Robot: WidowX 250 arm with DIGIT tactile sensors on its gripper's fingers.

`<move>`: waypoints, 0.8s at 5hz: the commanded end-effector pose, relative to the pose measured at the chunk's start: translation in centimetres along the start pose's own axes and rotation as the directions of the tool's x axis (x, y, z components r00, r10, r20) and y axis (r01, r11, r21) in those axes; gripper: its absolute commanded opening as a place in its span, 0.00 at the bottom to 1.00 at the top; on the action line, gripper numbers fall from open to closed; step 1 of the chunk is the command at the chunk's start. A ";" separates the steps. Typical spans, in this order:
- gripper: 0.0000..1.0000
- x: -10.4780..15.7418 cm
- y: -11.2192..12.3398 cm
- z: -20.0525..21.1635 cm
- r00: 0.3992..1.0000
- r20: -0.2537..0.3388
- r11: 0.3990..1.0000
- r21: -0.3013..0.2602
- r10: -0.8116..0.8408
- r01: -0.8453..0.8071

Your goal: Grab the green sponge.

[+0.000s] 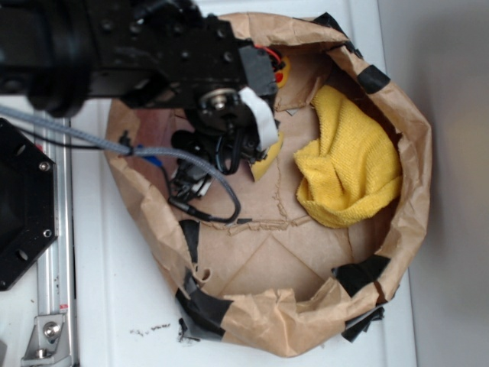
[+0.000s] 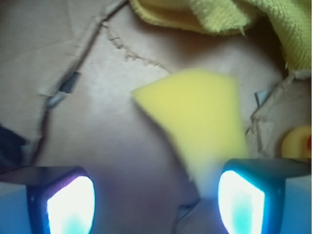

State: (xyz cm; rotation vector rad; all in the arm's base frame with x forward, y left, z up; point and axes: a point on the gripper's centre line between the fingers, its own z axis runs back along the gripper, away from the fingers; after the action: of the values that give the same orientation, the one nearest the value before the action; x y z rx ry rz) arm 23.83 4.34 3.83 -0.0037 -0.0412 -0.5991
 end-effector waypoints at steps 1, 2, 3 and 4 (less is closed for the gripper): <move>1.00 1.4 2.6 -1.6 1.000 -0.014 0.999 0.034 -0.007 0.008; 0.96 1.6 2.3 -2.9 1.000 -0.028 0.999 0.036 -0.007 0.008; 0.00 1.3 2.5 -3.2 0.999 -0.026 0.999 0.038 0.024 -0.023; 0.00 1.3 2.6 -2.9 0.999 -0.025 0.998 0.050 0.036 -0.034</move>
State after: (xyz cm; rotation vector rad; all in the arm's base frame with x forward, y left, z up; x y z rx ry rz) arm 26.30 5.52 1.22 0.0504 -0.0240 -0.5631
